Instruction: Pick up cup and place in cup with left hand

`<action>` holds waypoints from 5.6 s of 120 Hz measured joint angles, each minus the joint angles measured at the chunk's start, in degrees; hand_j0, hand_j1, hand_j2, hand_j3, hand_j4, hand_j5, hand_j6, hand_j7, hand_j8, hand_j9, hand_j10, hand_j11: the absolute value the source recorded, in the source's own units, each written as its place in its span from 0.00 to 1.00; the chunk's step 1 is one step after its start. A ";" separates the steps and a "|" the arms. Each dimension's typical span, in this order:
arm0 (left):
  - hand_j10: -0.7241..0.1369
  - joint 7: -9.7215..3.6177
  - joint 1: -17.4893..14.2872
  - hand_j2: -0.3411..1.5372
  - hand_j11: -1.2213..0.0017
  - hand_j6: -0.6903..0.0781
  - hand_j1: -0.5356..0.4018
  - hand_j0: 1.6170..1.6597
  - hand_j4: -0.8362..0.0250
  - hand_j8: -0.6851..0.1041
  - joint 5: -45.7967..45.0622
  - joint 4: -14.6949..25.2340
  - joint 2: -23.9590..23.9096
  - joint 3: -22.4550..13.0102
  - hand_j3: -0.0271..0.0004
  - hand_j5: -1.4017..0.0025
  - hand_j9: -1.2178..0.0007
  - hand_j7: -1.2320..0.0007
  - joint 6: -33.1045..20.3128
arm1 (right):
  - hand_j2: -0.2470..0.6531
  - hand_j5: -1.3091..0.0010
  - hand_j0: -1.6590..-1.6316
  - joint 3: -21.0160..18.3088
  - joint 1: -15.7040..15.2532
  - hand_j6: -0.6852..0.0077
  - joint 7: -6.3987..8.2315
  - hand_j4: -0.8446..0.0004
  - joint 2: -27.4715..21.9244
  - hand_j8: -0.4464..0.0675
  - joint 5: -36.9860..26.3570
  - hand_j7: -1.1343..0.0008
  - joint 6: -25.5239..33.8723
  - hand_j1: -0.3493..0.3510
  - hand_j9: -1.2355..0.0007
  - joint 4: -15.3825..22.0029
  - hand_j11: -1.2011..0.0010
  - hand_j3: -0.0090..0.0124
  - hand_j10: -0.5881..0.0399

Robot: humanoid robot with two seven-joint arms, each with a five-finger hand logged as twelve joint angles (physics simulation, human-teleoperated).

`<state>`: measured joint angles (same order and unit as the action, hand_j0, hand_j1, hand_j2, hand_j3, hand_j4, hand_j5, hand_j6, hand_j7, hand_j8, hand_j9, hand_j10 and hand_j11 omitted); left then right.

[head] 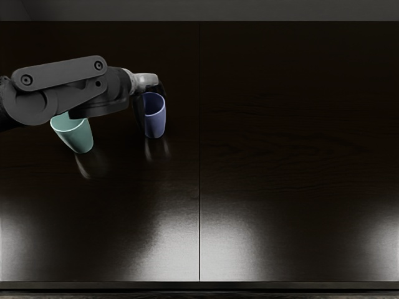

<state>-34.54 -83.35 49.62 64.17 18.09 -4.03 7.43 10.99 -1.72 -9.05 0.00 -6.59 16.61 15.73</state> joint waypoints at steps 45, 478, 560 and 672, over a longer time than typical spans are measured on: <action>0.29 -0.01 0.33 0.24 0.52 0.52 0.39 0.95 0.43 0.53 1.06 -0.93 -0.16 -0.01 0.99 0.62 0.51 0.54 -0.20 | 0.27 0.97 0.04 0.00 -0.02 0.95 0.00 0.97 0.00 0.81 0.00 0.97 0.00 0.05 0.97 0.00 0.97 0.42 0.89; 0.23 -0.47 -6.50 0.32 0.43 0.53 0.43 0.91 0.46 0.48 -1.98 -1.45 22.52 4.13 0.99 0.49 0.42 0.43 27.33 | 0.27 0.97 0.04 0.00 -0.01 0.95 0.00 0.97 0.00 0.81 0.00 0.97 0.00 0.05 0.97 0.00 0.97 0.42 0.89; 0.26 -0.48 -4.29 0.28 0.42 0.53 0.42 0.88 0.47 0.48 -1.87 -3.84 18.03 3.78 0.99 0.49 0.42 0.42 23.76 | 0.27 0.97 0.04 0.00 -0.03 0.95 0.00 0.97 0.00 0.81 0.00 0.97 0.01 0.05 0.97 0.00 0.97 0.42 0.89; 0.81 -0.46 -4.64 0.19 0.97 0.87 0.92 0.96 0.94 0.84 -2.88 -3.58 11.23 3.91 0.99 0.98 0.97 0.97 19.92 | 0.27 0.97 0.04 0.00 -0.02 0.95 0.00 0.97 0.00 0.81 0.00 0.97 0.00 0.05 0.97 0.00 0.97 0.42 0.89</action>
<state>-35.00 -87.99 46.74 60.59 29.32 -0.12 27.35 10.99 -1.75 -9.05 0.00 -6.59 16.62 15.73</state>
